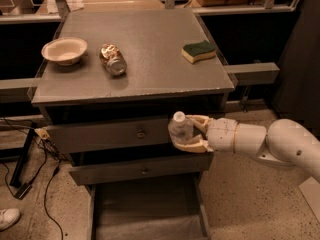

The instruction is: Pick blue plastic bottle from bottom drawer and place on counter

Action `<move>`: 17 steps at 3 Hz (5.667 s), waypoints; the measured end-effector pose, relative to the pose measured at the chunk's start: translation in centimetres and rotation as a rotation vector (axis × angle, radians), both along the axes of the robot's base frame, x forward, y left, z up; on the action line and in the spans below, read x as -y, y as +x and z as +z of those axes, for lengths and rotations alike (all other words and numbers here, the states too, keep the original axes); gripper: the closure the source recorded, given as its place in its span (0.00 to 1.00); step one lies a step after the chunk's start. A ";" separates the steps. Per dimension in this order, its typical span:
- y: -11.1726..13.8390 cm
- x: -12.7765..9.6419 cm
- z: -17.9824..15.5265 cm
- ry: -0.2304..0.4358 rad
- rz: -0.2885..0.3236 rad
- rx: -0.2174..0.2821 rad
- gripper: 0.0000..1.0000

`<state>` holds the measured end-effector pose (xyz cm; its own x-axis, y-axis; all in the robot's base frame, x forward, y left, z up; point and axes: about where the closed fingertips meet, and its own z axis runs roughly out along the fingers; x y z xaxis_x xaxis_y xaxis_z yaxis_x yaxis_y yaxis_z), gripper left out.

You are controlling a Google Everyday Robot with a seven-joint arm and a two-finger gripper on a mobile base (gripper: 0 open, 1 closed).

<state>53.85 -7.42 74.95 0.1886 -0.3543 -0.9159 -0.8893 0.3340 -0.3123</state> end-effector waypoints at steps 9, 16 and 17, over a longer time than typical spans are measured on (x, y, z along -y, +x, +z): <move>2.1 3.8 17.1 -0.079 -0.018 0.189 1.00; 8.5 2.2 24.4 0.017 0.100 0.217 1.00; 11.2 1.3 24.5 0.071 0.152 0.178 1.00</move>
Offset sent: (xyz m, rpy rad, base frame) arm -0.0012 -0.0030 0.0247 -0.0228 -0.0489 -0.0059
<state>65.05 -8.68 99.45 0.3957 -0.2456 -0.8849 -0.8639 0.2275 -0.4494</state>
